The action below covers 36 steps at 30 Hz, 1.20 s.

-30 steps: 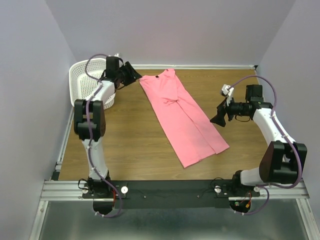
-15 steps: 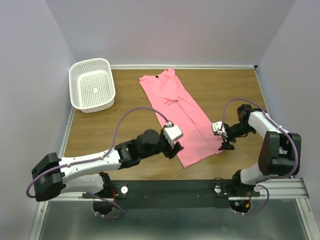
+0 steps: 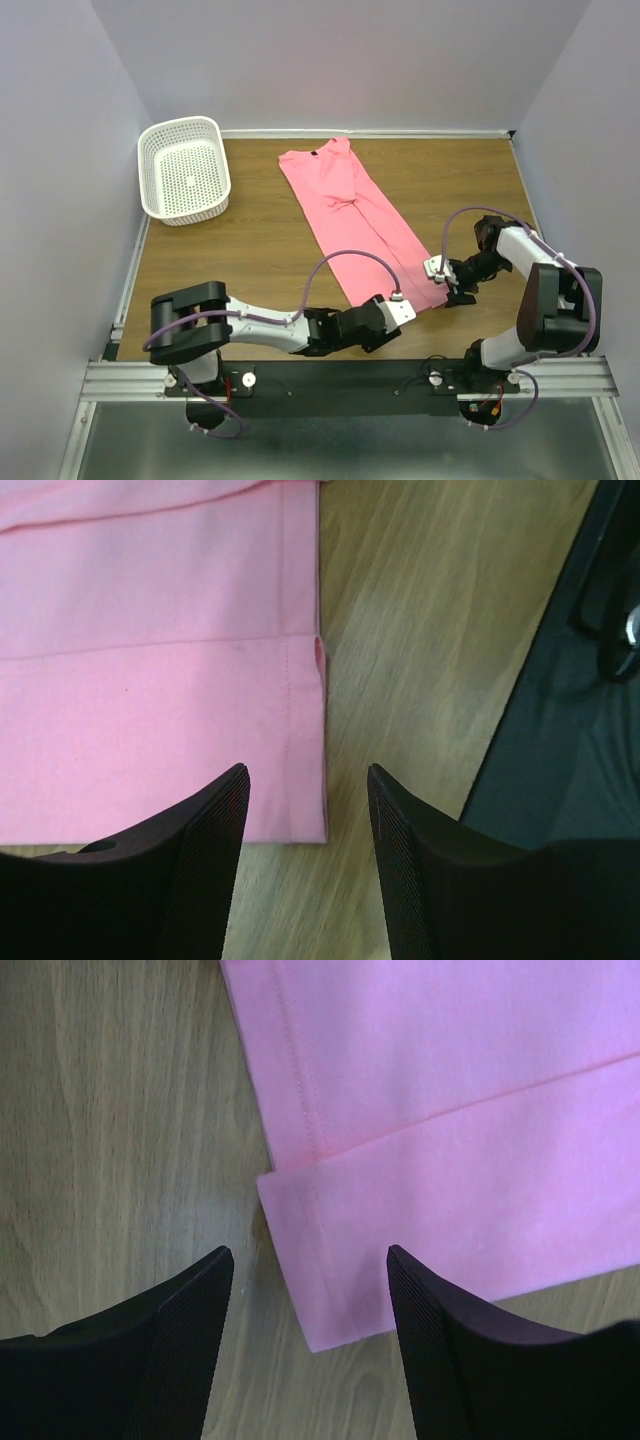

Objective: Fold and stack the t-shirts

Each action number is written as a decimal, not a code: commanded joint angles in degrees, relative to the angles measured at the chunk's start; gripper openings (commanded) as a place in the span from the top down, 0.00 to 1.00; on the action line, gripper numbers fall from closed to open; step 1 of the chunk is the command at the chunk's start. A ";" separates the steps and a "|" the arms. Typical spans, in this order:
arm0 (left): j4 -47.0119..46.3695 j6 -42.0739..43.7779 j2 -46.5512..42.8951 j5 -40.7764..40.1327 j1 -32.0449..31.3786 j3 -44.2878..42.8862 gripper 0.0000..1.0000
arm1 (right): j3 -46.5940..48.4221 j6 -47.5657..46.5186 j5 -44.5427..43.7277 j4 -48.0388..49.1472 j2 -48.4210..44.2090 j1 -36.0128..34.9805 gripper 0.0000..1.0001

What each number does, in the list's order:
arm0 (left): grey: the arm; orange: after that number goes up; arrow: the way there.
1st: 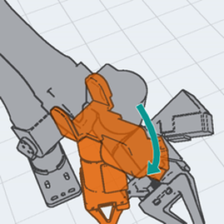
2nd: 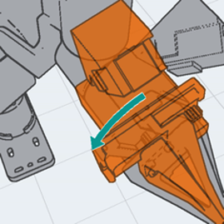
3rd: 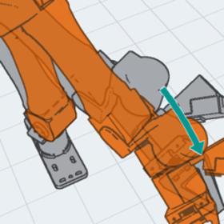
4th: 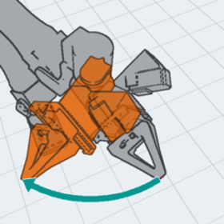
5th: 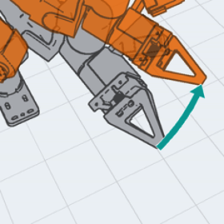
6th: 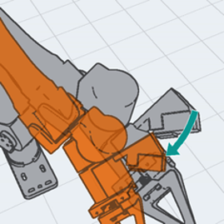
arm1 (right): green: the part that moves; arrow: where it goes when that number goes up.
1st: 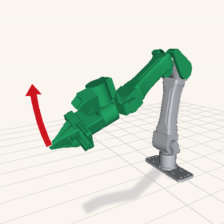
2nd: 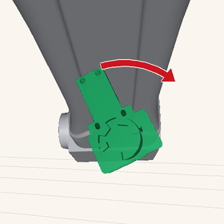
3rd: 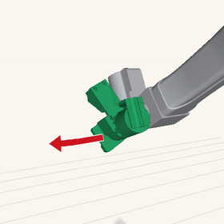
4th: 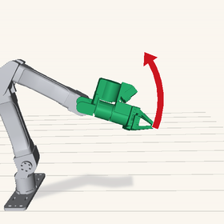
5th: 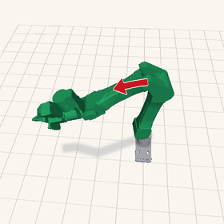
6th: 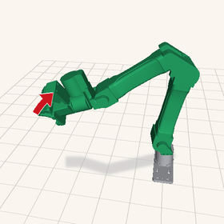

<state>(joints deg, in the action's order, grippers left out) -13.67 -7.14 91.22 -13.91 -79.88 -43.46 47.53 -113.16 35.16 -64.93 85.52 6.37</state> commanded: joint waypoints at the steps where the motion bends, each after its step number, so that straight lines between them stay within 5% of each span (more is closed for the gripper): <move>1: -2.06 -1.21 4.31 -4.37 -0.37 -2.77 0.42 | -0.33 -13.57 -1.06 0.06 1.23 1.54 0.30; 11: 5.31 -2.00 11.95 -4.45 -0.37 -6.98 0.46 | 1.87 -13.93 0.79 -1.25 3.08 3.91 0.30; 16: 13.58 -5.25 16.53 -9.55 -0.37 -10.67 0.56 | 1.78 -14.01 1.67 -1.34 3.52 3.91 0.31; 19: 16.57 -6.92 18.46 -11.48 -0.37 -11.99 0.71 | 1.69 -14.45 2.28 -1.08 3.87 3.91 0.31; 23: 18.85 -9.55 19.43 -14.21 -0.28 -13.14 0.80 | 2.04 -13.84 2.20 -0.90 4.48 3.91 0.30; 26: 19.03 -10.00 18.82 -14.48 -0.28 -12.79 1.00 | 2.31 -13.31 2.37 -0.47 5.01 3.91 0.30; 36: 14.21 -7.36 14.34 -8.33 -0.37 -9.71 1.00 | -1.73 -9.71 0.09 7.00 5.54 3.21 0.40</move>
<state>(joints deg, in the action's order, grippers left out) -3.77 -14.70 105.97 -25.82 -80.23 -56.14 47.64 -113.67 35.70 -61.56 90.37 9.85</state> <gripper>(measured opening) 0.010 0.621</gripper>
